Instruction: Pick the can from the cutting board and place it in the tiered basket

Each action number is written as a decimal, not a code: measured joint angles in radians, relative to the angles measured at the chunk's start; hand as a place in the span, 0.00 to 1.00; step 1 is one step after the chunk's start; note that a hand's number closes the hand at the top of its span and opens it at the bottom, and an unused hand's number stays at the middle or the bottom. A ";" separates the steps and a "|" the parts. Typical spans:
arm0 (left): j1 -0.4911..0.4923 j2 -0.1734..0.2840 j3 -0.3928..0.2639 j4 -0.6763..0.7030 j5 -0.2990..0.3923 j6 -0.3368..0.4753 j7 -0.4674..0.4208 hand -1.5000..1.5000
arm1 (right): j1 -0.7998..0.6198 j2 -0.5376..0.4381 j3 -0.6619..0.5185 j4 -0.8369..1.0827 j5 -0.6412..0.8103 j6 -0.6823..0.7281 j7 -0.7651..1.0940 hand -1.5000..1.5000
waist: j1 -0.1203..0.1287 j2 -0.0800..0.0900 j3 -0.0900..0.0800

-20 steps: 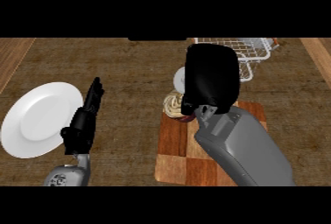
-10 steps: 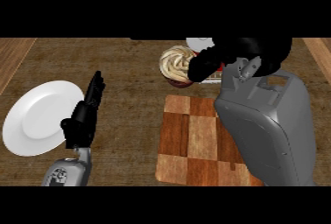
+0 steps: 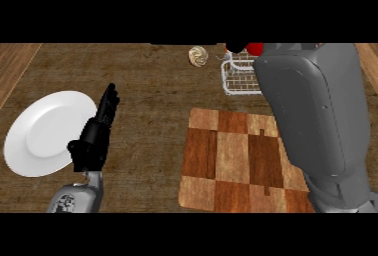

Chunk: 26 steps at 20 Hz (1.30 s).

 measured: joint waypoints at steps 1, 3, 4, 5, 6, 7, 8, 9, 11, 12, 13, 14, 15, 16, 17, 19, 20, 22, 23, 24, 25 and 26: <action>0.000 -0.001 0.000 0.000 -0.001 0.001 0.002 0.50 | -0.008 -0.008 -0.005 0.023 0.008 -0.006 -0.005 1.00 | -0.001 0.000 0.000; 0.003 0.000 0.002 -0.004 -0.002 0.002 0.000 0.50 | -0.018 -0.035 -0.013 0.075 0.024 -0.036 -0.034 1.00 | 0.000 0.000 0.000; -0.008 -0.001 0.005 0.007 0.000 0.001 -0.001 0.50 | -0.031 -0.045 -0.016 0.118 0.034 -0.058 -0.049 1.00 | 0.001 0.001 0.000; -0.014 -0.001 0.005 0.012 -0.002 -0.001 0.002 0.50 | -0.042 -0.057 -0.022 0.158 0.041 -0.081 -0.065 1.00 | 0.002 0.002 0.000; -0.008 -0.007 -0.003 0.016 -0.006 0.007 -0.008 0.50 | -0.043 -0.071 -0.026 0.192 0.048 -0.106 -0.084 1.00 | 0.002 0.002 0.000; -0.004 -0.010 -0.005 0.013 -0.008 0.009 -0.008 0.50 | -0.042 -0.087 -0.029 0.213 0.051 -0.115 -0.101 1.00 | 0.001 0.002 0.000; -0.001 -0.012 -0.006 0.014 -0.007 0.008 -0.008 0.50 | -0.031 -0.104 -0.031 0.231 0.055 -0.135 -0.123 1.00 | 0.000 0.001 0.000; 0.000 -0.011 -0.003 0.013 -0.005 0.008 -0.011 0.50 | -0.025 -0.112 -0.027 0.249 0.061 -0.148 -0.135 1.00 | 0.000 0.001 0.000; -0.005 -0.011 -0.005 0.010 -0.008 0.007 -0.002 0.50 | -0.050 -0.129 -0.035 0.322 0.072 -0.177 -0.156 1.00 | 0.002 0.002 0.000; 0.001 -0.011 -0.006 0.016 -0.010 0.007 -0.011 0.50 | -0.044 -0.138 -0.039 0.341 0.072 -0.189 -0.169 1.00 | 0.001 0.002 0.000; -0.003 -0.012 -0.005 0.021 -0.010 0.006 -0.013 0.50 | -0.051 -0.139 -0.047 0.367 0.071 -0.204 -0.173 1.00 | 0.001 0.002 0.000; -0.009 -0.013 -0.005 0.018 -0.009 0.006 -0.007 0.50 | -0.044 -0.143 -0.072 0.378 0.061 -0.231 -0.169 0.00 | 0.001 0.002 0.000; -0.016 -0.013 -0.002 0.023 -0.009 0.007 -0.006 0.50 | -0.038 -0.135 -0.101 0.383 0.047 -0.267 -0.154 0.00 | 0.001 0.003 0.001; -0.012 -0.016 -0.008 0.017 -0.013 0.010 -0.004 0.50 | -0.028 -0.139 -0.129 0.397 0.033 -0.300 -0.159 0.00 | 0.003 0.004 0.001; -0.012 -0.018 -0.012 0.011 -0.016 0.011 -0.002 0.50 | -0.023 -0.129 -0.147 0.411 0.021 -0.328 -0.154 0.00 | 0.004 0.004 0.001; -0.017 -0.011 -0.002 0.014 -0.007 0.003 0.002 0.50 | -0.012 -0.127 -0.183 0.424 -0.012 -0.365 -0.172 0.00 | 0.002 0.003 0.001; -0.020 -0.011 -0.003 0.006 -0.008 0.002 0.013 0.50 | -0.010 -0.124 -0.197 0.441 -0.024 -0.395 -0.184 0.00 | 0.003 0.003 0.001; -0.004 -0.009 -0.004 0.003 -0.009 0.002 0.003 0.50 | -0.010 -0.113 -0.222 0.442 -0.053 -0.434 -0.194 0.00 | 0.003 0.002 0.001; -0.008 -0.014 -0.008 0.004 -0.014 0.007 0.004 0.50 | -0.008 -0.114 -0.236 0.444 -0.067 -0.457 -0.205 0.00 | 0.002 0.002 0.001; -0.006 -0.010 -0.004 0.009 -0.012 0.004 -0.004 0.50 | -0.010 -0.114 -0.252 0.447 -0.079 -0.485 -0.210 0.00 | 0.002 0.002 0.001; -0.001 -0.015 -0.009 0.010 -0.012 0.007 -0.010 0.50 | -0.007 -0.116 -0.269 0.445 -0.091 -0.520 -0.220 0.00 | 0.002 0.003 0.001; 0.006 -0.013 -0.008 0.005 -0.010 0.006 -0.008 0.50 | 0.000 -0.109 -0.279 0.419 -0.101 -0.544 -0.214 0.00 | -0.002 0.000 0.001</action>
